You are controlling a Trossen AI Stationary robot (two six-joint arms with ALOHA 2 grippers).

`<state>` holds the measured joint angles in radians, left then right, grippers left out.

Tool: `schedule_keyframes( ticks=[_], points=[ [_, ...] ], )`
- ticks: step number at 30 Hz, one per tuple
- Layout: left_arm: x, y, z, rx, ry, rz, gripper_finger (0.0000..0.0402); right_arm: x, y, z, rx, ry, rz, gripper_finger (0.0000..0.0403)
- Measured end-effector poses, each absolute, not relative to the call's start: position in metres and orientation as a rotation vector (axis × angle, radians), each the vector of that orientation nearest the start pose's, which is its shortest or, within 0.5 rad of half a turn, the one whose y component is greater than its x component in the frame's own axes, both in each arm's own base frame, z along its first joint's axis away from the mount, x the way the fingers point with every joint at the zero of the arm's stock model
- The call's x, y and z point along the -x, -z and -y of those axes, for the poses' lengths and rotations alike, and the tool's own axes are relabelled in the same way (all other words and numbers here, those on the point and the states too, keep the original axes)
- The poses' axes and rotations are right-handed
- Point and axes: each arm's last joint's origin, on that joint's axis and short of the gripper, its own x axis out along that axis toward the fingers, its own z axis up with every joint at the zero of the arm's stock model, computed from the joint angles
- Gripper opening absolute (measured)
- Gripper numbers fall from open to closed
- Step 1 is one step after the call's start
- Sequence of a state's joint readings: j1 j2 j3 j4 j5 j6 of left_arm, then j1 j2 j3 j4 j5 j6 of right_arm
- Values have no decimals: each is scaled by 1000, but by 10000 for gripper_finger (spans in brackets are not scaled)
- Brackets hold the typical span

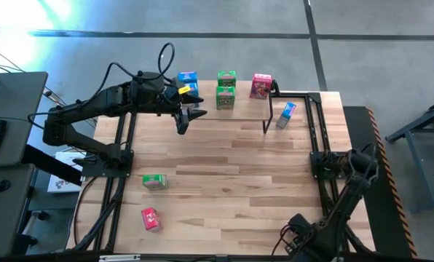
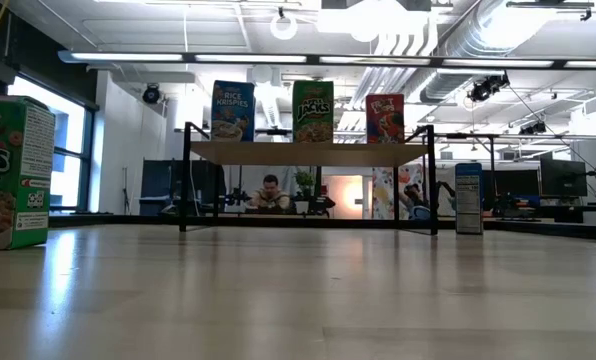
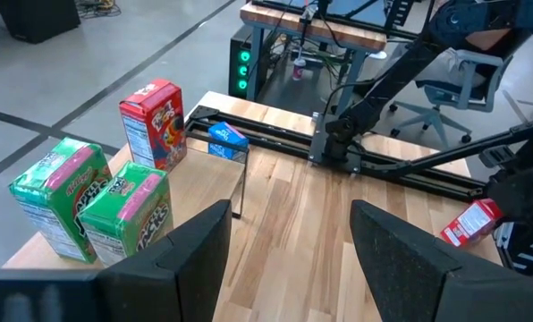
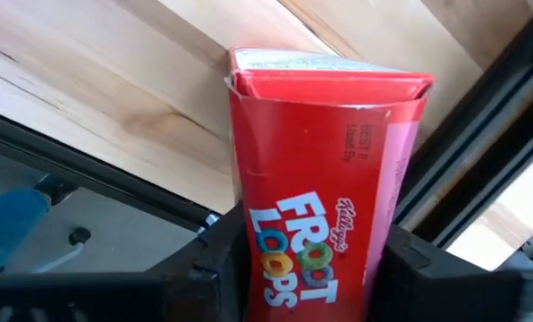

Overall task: Stack cereal on shelf
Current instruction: Put the right red cereal box on the shelf aligned with the other red cereal box

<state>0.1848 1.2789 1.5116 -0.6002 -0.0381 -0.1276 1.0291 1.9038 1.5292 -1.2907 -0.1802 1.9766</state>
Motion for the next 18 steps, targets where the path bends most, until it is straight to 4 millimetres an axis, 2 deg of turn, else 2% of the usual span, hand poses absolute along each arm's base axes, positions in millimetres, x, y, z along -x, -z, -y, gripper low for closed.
schedule_keyframes(
  ticks=[7,18],
  points=[
    [-254,-436,-50,153,-249,-353,221,-199,-235,-288,-688,769,-1632,155],
    [-250,-436,-66,164,-310,-350,221,-242,-253,-252,-655,729,-1609,150]
  ],
)
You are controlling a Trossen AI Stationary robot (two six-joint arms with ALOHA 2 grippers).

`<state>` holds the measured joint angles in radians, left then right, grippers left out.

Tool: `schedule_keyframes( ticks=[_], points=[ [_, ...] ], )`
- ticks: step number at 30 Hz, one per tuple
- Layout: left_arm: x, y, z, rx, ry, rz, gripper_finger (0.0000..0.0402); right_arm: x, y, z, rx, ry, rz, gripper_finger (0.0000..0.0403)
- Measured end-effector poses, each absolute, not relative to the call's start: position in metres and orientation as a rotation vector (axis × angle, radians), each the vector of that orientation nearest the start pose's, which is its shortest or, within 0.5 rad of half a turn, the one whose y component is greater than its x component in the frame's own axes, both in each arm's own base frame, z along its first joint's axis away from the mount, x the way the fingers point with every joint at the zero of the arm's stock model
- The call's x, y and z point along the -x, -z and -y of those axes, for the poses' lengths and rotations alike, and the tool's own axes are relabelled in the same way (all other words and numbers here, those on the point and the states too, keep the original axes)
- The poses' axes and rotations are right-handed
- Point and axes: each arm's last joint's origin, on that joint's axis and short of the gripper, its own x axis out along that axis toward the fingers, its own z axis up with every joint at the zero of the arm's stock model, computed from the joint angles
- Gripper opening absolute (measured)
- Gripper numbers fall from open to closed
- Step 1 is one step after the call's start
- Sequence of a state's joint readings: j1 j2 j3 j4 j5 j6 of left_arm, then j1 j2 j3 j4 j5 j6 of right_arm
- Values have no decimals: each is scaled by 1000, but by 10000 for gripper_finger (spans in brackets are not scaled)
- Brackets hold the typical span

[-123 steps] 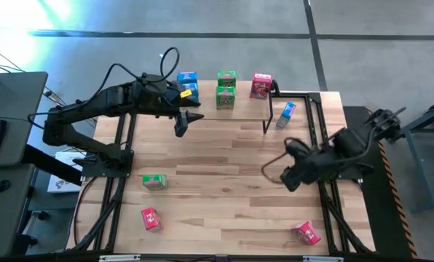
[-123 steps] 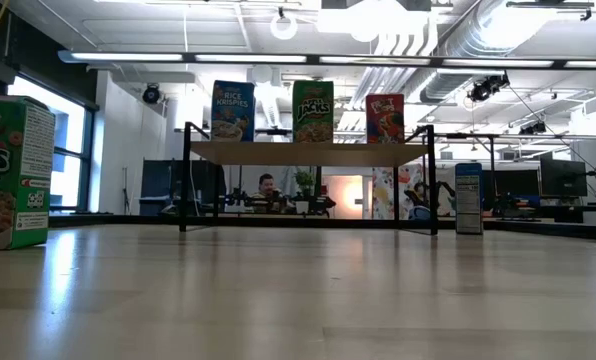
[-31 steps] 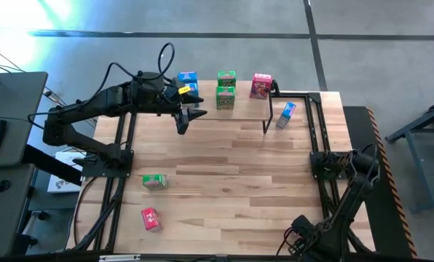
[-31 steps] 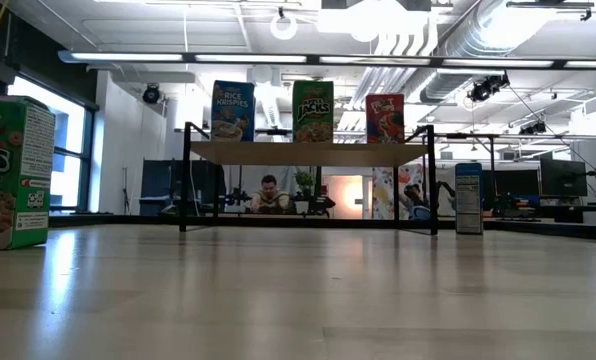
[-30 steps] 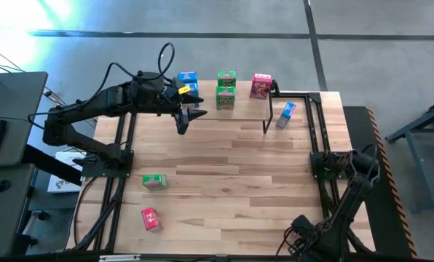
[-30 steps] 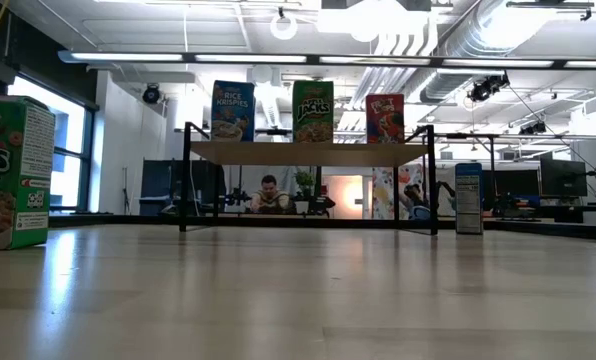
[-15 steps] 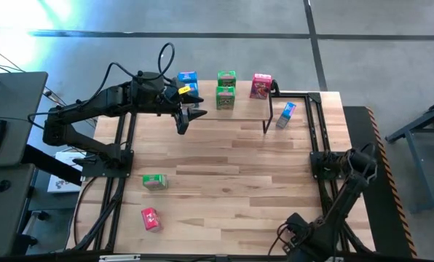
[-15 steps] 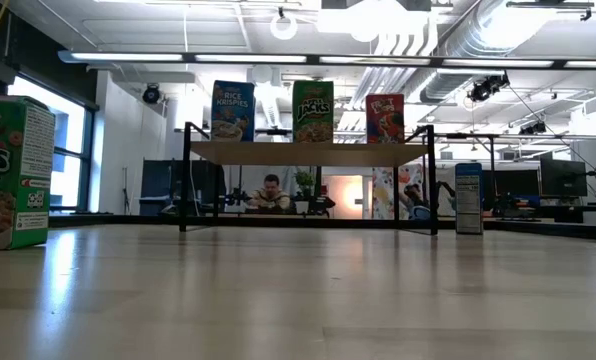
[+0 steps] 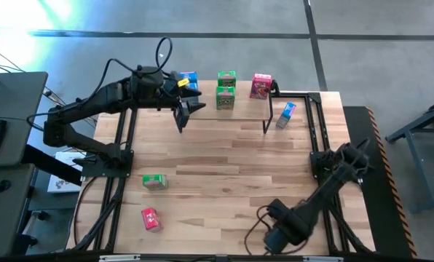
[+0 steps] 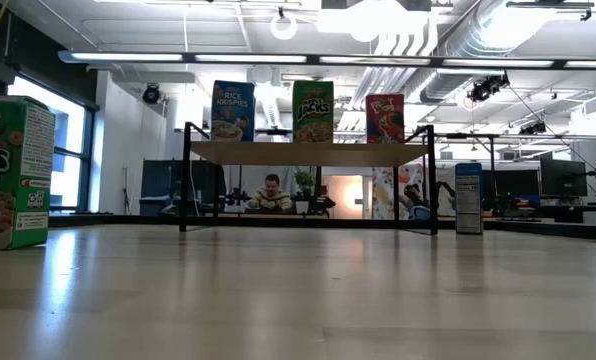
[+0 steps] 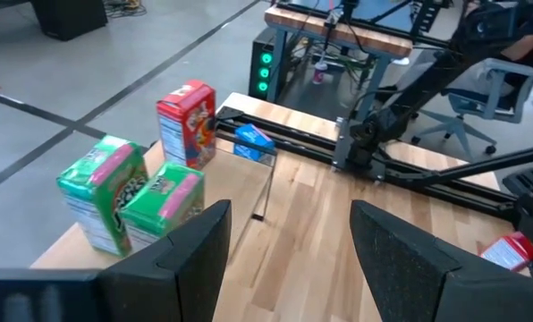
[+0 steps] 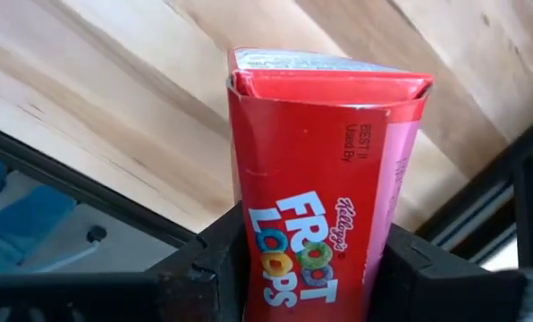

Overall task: Stack cereal on shelf
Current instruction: Put the right red cereal box on the shelf aligned with the other red cereal box

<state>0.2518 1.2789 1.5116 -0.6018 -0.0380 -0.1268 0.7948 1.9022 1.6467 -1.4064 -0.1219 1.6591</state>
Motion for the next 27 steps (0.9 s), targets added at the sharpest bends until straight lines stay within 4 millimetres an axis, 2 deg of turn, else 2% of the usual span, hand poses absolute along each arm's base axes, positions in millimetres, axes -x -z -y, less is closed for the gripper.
schedule_keyframes(
  ticks=[7,17,27],
  points=[
    [-248,-436,-74,155,-340,-350,221,-269,-263,-226,-647,694,-1572,150],
    [-244,-433,-82,140,-371,-390,221,-307,-281,-177,-615,641,-1503,149],
    [-240,-430,-89,117,-392,-433,221,-331,-308,-120,-454,555,-1465,149]
  ],
)
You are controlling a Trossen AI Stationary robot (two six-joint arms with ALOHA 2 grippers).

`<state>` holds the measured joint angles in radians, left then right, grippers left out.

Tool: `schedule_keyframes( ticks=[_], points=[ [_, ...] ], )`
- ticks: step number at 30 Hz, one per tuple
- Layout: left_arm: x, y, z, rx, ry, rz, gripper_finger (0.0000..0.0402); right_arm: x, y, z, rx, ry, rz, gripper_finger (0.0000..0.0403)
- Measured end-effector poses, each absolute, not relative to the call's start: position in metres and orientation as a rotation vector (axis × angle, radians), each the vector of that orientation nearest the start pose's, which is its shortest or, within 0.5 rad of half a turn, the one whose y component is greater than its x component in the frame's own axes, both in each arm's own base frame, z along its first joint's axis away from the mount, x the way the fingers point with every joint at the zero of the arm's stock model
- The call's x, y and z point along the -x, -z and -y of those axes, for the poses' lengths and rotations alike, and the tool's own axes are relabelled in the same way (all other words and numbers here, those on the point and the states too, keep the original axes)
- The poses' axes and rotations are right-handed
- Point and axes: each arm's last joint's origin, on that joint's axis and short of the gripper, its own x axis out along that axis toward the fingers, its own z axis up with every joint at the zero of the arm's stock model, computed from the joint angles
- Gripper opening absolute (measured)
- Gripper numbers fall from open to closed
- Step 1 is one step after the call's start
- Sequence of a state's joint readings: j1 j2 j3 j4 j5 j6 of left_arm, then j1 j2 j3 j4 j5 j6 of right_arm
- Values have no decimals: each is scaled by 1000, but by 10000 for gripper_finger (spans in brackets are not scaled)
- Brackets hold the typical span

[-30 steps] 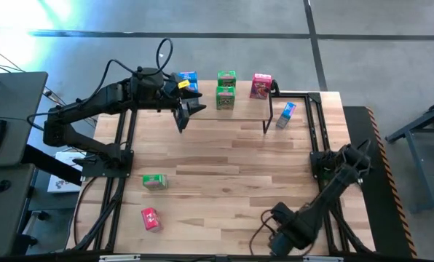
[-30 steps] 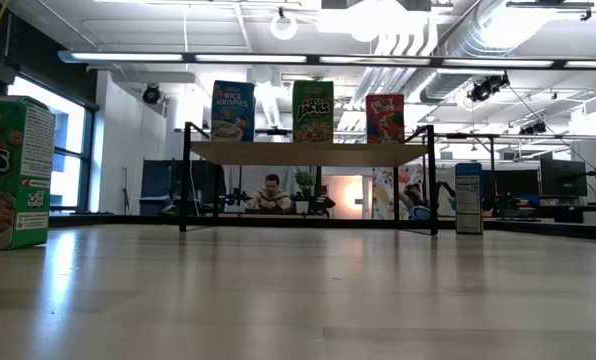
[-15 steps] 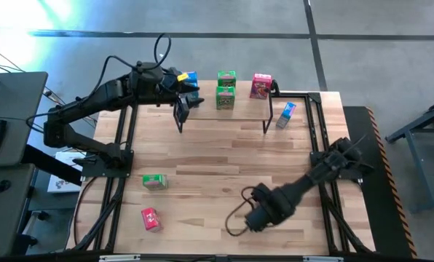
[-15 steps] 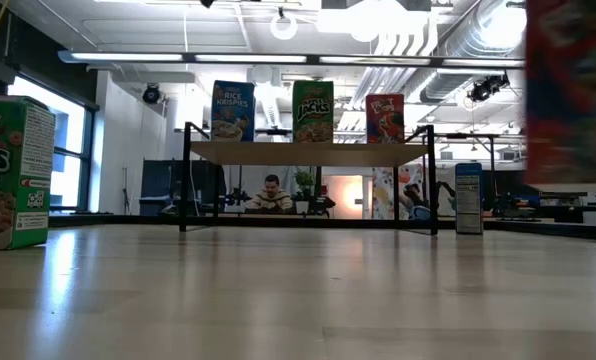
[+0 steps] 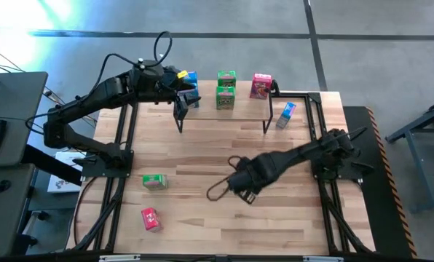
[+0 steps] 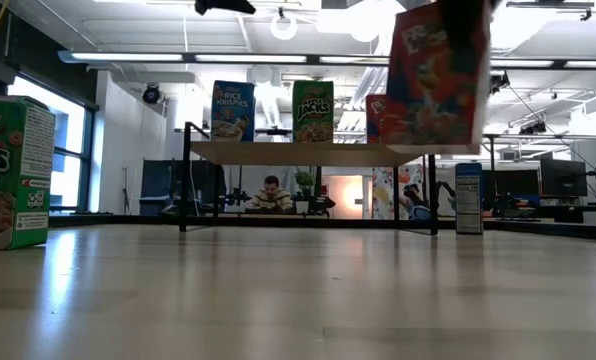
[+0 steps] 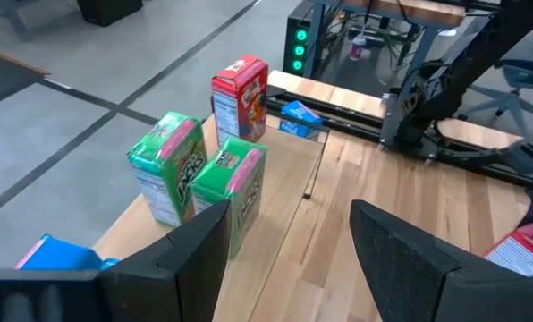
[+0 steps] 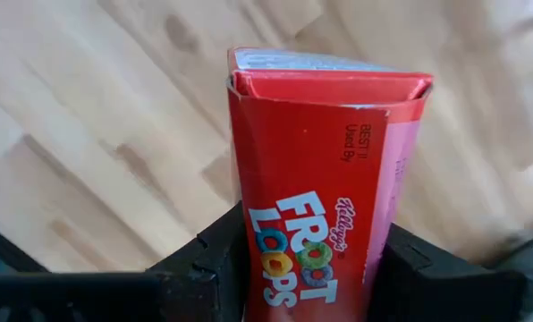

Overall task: Stack cereal on shelf
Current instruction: Put the right red cereal box on the shelf aligned with the other red cereal box

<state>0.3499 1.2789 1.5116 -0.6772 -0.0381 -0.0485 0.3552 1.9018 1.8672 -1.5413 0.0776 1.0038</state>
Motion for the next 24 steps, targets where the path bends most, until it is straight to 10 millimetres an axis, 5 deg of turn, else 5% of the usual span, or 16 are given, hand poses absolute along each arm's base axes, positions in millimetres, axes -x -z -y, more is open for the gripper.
schedule_keyframes(
  ticks=[14,24],
  points=[
    [-239,-429,-90,119,-398,-436,221,-349,-346,-32,-241,341,-1411,149],
    [-239,-429,-90,119,-398,-438,221,-332,-374,20,-131,261,-1345,149]
  ],
)
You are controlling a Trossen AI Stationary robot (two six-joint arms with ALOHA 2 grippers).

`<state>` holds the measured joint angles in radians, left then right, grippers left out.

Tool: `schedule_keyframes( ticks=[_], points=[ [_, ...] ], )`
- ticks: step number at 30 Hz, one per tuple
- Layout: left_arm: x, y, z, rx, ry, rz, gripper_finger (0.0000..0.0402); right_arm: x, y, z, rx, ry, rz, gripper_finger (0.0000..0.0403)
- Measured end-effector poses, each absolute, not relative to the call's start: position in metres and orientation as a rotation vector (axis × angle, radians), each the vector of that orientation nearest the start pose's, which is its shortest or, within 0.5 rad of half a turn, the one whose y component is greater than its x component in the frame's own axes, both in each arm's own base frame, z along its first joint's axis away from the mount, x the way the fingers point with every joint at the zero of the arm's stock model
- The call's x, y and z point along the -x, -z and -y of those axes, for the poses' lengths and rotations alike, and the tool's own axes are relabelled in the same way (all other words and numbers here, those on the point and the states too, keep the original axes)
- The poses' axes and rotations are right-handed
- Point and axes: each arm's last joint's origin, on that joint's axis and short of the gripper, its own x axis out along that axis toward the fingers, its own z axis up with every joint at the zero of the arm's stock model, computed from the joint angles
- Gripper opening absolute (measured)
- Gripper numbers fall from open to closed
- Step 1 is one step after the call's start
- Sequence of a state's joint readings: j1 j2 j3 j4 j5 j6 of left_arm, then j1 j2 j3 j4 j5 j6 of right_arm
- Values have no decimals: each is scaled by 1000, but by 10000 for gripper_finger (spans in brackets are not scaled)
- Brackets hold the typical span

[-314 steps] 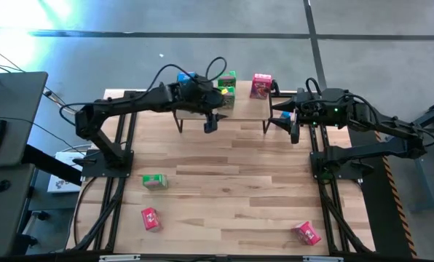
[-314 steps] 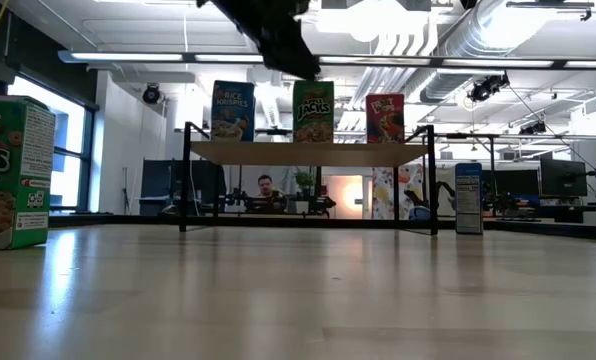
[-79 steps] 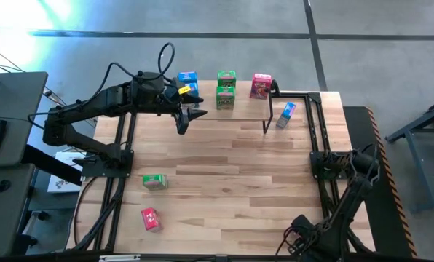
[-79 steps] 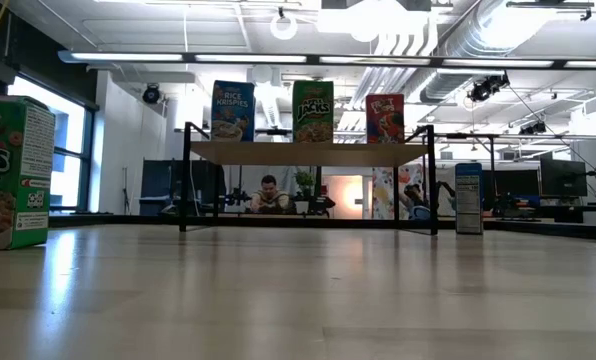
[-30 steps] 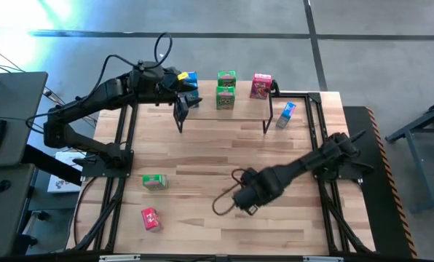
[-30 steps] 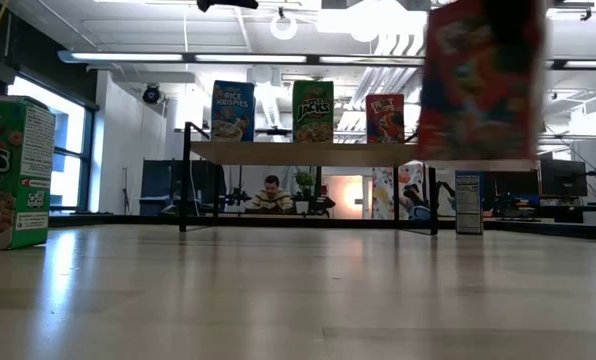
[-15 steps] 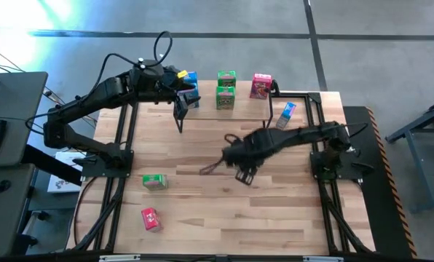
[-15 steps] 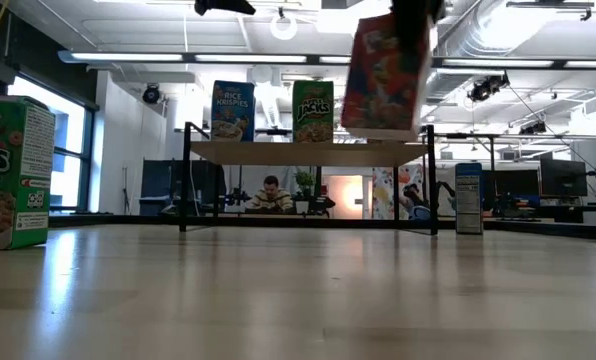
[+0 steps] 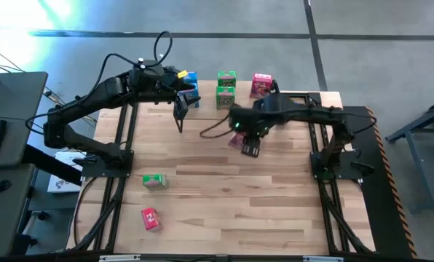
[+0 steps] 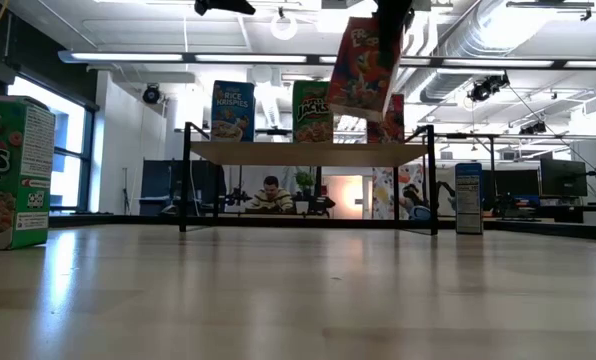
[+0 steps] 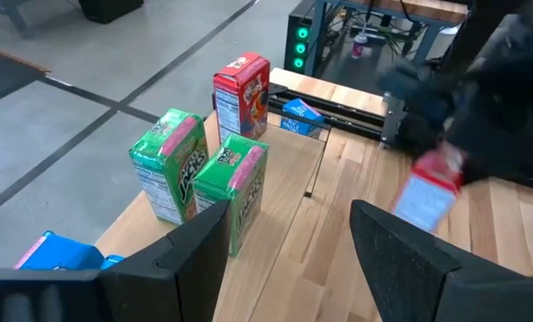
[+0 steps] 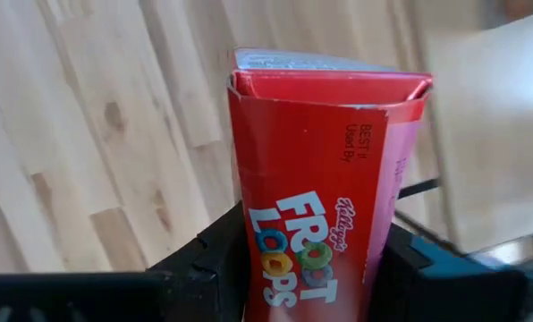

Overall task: Stack cereal on shelf
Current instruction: Put the right red cereal box on the shelf aligned with the other red cereal box

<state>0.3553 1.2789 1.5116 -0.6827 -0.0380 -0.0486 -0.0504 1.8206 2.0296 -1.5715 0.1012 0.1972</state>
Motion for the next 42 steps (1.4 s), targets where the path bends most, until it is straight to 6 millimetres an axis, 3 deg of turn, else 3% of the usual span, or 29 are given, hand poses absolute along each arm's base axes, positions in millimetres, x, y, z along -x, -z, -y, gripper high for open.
schedule_keyframes(
  ticks=[9,17,26,32,42],
  points=[
    [-239,-429,-90,119,-398,-438,221,-296,-406,59,-59,263,-1256,149],
    [-239,-429,-90,119,-397,-439,221,-272,-421,87,116,283,-1250,149],
    [-239,-429,-90,119,-397,-439,221,-261,-421,115,309,310,-1328,149],
    [-239,-429,-90,119,-397,-439,221,-256,-419,127,284,328,-1342,149],
    [-239,-429,-90,119,-397,-439,221,-256,-398,135,250,315,-1431,149]
  ],
)
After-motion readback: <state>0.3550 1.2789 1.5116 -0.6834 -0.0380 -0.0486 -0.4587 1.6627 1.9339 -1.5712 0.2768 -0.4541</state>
